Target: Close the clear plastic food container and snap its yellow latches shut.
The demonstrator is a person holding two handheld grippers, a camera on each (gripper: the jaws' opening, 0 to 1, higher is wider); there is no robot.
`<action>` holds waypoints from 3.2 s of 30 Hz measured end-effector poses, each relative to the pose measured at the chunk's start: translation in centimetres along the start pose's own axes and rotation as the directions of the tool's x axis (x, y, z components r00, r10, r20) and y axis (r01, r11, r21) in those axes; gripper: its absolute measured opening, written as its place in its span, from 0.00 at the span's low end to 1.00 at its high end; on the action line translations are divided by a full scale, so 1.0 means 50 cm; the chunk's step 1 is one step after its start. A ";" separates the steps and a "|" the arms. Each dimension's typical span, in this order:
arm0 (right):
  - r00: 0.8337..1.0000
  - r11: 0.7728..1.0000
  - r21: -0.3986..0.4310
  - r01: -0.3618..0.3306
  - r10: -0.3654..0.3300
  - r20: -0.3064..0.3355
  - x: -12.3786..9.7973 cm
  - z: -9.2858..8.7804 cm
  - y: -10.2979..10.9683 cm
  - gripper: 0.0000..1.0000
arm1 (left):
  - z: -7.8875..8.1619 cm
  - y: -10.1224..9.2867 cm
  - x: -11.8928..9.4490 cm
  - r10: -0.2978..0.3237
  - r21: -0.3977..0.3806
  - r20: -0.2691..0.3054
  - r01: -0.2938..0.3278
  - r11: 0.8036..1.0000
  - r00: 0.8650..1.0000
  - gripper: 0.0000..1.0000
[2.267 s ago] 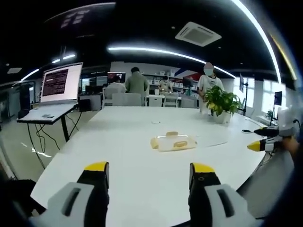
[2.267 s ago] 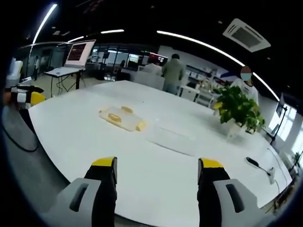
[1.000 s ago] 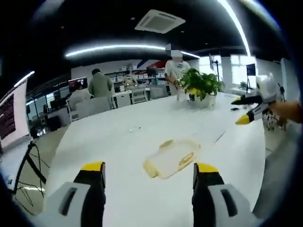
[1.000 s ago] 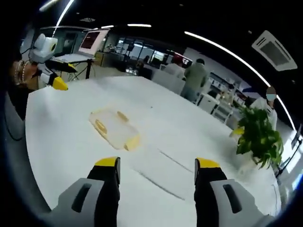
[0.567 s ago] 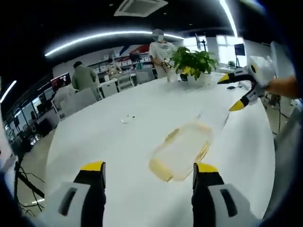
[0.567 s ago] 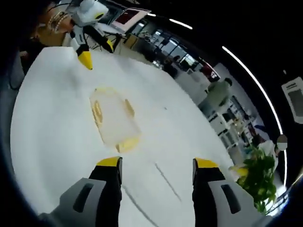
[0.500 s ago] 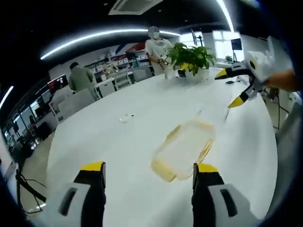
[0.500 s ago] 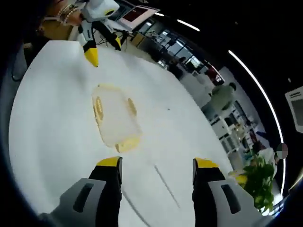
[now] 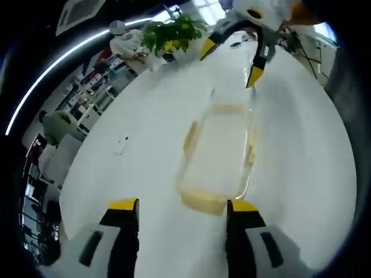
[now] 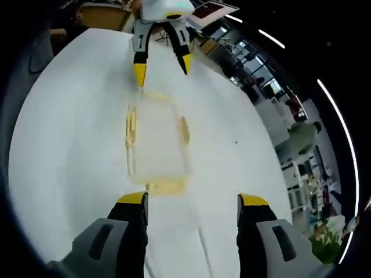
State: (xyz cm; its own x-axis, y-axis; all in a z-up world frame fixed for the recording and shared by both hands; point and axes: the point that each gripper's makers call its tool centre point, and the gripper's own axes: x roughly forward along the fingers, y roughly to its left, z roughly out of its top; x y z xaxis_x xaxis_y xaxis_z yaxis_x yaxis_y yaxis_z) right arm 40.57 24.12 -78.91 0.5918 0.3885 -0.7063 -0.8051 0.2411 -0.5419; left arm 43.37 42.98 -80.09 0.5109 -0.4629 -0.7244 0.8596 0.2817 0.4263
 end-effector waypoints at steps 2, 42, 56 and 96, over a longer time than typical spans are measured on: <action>0.999 0.999 0.015 -0.050 0.050 -0.014 0.013 -0.003 0.008 0.60 | -0.003 0.001 0.008 -0.020 0.005 -0.018 0.020 1.000 1.000 0.59; 0.800 0.821 0.097 -0.562 0.569 -0.190 0.102 -0.024 0.081 0.39 | -0.039 -0.043 0.079 -0.452 0.010 -0.231 0.467 0.884 0.862 0.47; 0.779 0.815 0.092 -0.572 0.575 -0.250 0.105 -0.025 0.083 0.40 | -0.028 -0.066 0.079 -0.471 0.077 -0.318 0.518 0.852 0.823 0.46; 0.777 0.823 0.120 -0.555 0.564 -0.280 0.095 -0.026 0.079 0.37 | -0.033 -0.067 0.063 -0.445 0.040 -0.405 0.501 0.864 0.799 0.34</action>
State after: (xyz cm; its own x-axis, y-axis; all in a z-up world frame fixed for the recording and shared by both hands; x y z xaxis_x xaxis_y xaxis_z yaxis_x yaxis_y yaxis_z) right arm 40.23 25.78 -84.99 0.0167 0.1888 -0.9819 -0.9960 0.0893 0.0002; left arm 42.11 41.96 -84.71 0.0232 -0.1549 -0.9877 0.9994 -0.0220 0.0270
